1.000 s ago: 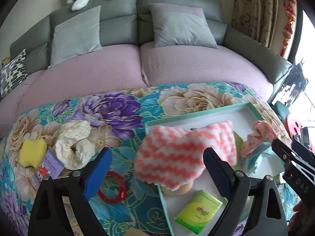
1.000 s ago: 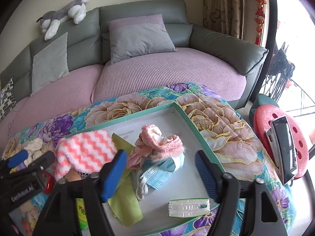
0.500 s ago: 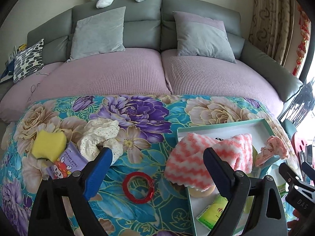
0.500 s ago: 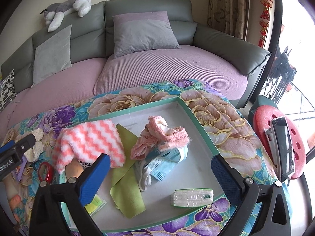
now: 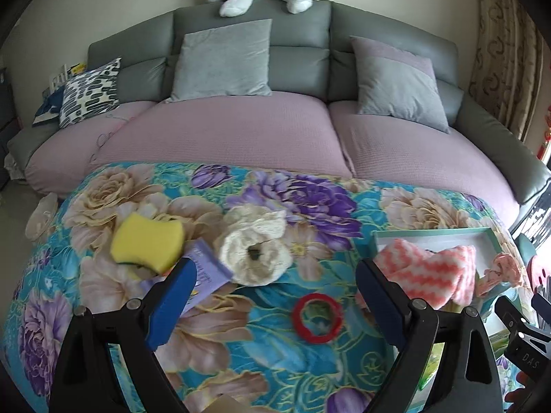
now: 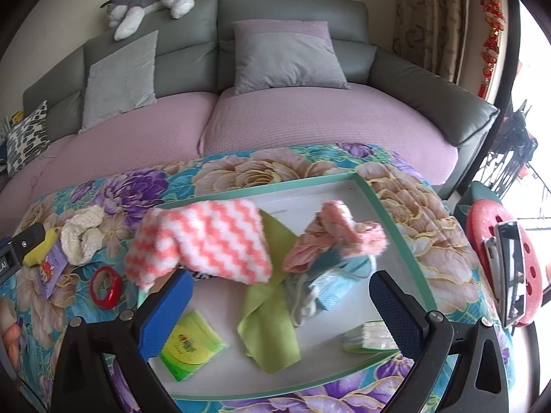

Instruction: Organize soft objects

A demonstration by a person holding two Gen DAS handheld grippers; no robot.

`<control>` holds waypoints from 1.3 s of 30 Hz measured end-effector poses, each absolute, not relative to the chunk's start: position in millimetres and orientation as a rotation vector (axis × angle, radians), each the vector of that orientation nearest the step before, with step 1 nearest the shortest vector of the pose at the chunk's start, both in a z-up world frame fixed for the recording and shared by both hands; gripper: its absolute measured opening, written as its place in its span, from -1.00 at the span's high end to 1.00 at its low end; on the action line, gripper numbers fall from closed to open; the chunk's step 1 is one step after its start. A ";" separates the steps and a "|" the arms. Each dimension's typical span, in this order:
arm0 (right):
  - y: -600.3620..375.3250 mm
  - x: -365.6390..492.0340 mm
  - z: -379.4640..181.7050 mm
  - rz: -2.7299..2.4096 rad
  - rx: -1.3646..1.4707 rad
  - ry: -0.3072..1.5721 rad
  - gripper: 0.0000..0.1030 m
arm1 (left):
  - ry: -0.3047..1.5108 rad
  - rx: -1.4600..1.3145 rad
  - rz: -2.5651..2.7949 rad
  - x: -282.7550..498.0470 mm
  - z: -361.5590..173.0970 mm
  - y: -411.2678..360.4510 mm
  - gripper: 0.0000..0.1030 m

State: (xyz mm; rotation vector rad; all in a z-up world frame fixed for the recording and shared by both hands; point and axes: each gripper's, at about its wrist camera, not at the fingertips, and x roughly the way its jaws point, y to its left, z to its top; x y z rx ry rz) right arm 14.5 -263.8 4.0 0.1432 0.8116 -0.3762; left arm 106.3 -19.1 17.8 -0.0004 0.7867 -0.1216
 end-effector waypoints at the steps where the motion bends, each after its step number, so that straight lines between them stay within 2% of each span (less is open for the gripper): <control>1: -258.9 16.3 3.2 -0.360 0.145 0.815 -1.00 | 0.790 -0.003 -0.104 105.8 17.0 -11.6 -0.82; 12: -181.4 38.2 -2.5 -0.149 0.126 0.822 -1.00 | 0.768 -0.111 0.165 92.4 19.2 98.6 -0.82; 18: -140.4 50.5 -10.8 -0.047 0.121 0.831 -1.00 | 0.771 -0.142 0.219 89.7 15.4 132.5 -0.82; 28: -111.2 70.1 -40.1 -0.014 0.054 0.902 -1.00 | 0.863 -0.149 0.154 110.2 -16.3 125.4 -0.82; 39: -99.2 88.1 -67.1 0.011 0.044 0.963 -1.00 | 0.985 -0.006 0.084 132.2 -53.7 99.8 -0.82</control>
